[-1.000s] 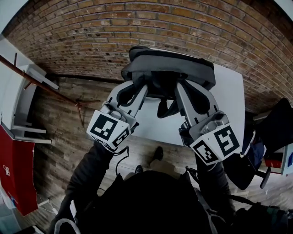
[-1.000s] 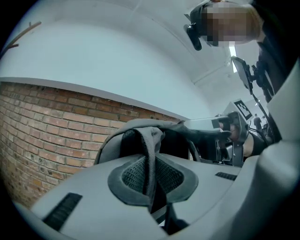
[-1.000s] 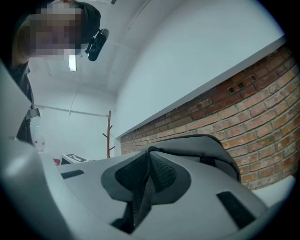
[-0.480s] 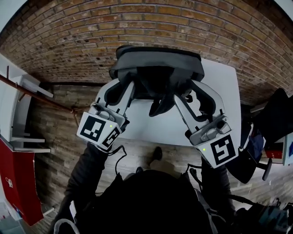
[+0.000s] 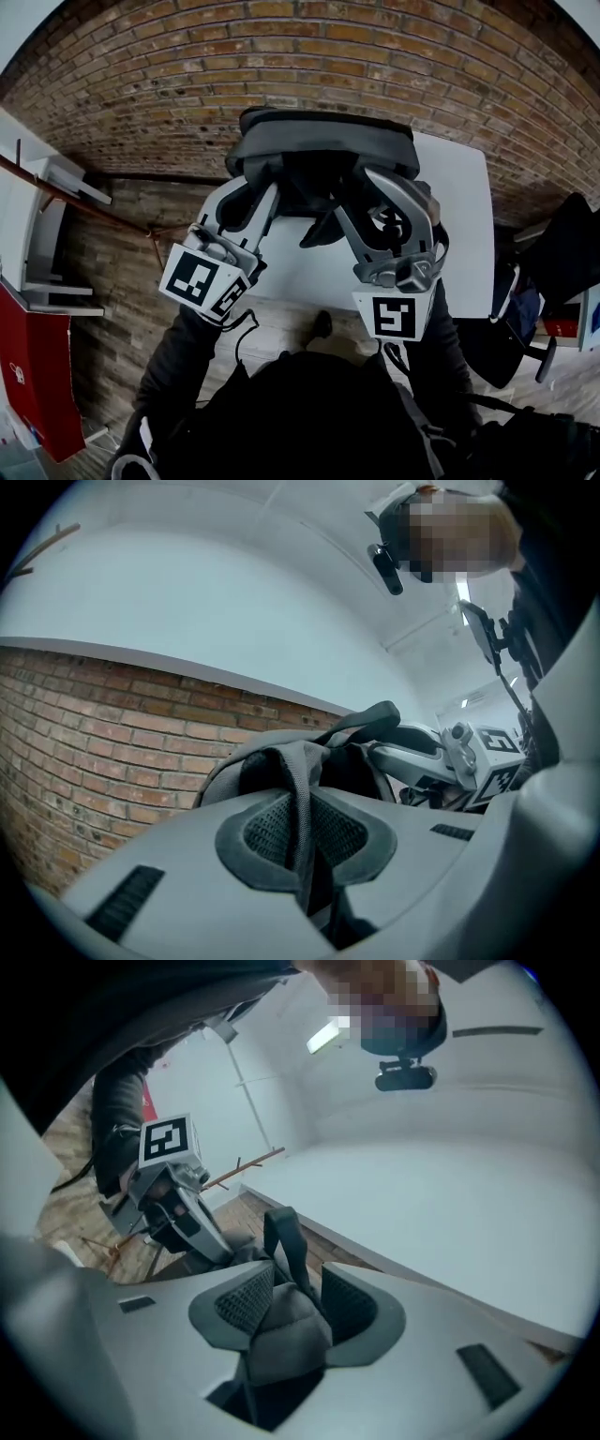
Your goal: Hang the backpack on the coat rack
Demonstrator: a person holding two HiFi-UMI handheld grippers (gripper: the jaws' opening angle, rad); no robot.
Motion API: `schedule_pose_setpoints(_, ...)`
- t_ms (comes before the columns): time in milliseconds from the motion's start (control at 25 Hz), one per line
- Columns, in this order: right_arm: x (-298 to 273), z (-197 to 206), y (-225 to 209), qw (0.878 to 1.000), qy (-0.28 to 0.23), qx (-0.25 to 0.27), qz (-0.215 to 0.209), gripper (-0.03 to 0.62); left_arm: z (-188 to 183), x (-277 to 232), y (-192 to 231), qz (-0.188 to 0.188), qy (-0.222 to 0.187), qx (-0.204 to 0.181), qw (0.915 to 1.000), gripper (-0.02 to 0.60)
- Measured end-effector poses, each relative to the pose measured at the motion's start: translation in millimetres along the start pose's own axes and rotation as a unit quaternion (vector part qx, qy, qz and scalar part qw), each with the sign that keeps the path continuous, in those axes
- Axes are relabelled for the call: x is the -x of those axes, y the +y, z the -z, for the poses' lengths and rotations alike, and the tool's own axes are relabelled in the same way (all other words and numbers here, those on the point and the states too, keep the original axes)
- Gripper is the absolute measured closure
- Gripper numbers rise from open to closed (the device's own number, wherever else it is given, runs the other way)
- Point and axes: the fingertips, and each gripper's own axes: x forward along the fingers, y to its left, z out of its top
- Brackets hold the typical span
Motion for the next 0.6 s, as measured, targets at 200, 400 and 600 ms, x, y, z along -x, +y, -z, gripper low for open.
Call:
schedule_pose_setpoints(200,-16,-6,-14,1.000,-0.009,0.019,0.012,0.445,-1,-1,5,-0.001,0.001,-0.007,1.0000,0.538)
schedule_pose_setpoints(400,-28,-1,-21,0.998,-0.004,-0.048,-0.029,0.571,-3,-3,8,-0.007,0.001,-0.008,0.9999,0.538)
schedule_pose_setpoints(600,-41,4,-43,0.981,0.000,-0.185,-0.056,0.574,-14,-8,15,-0.014,-0.006,-0.004,0.9999,0.538)
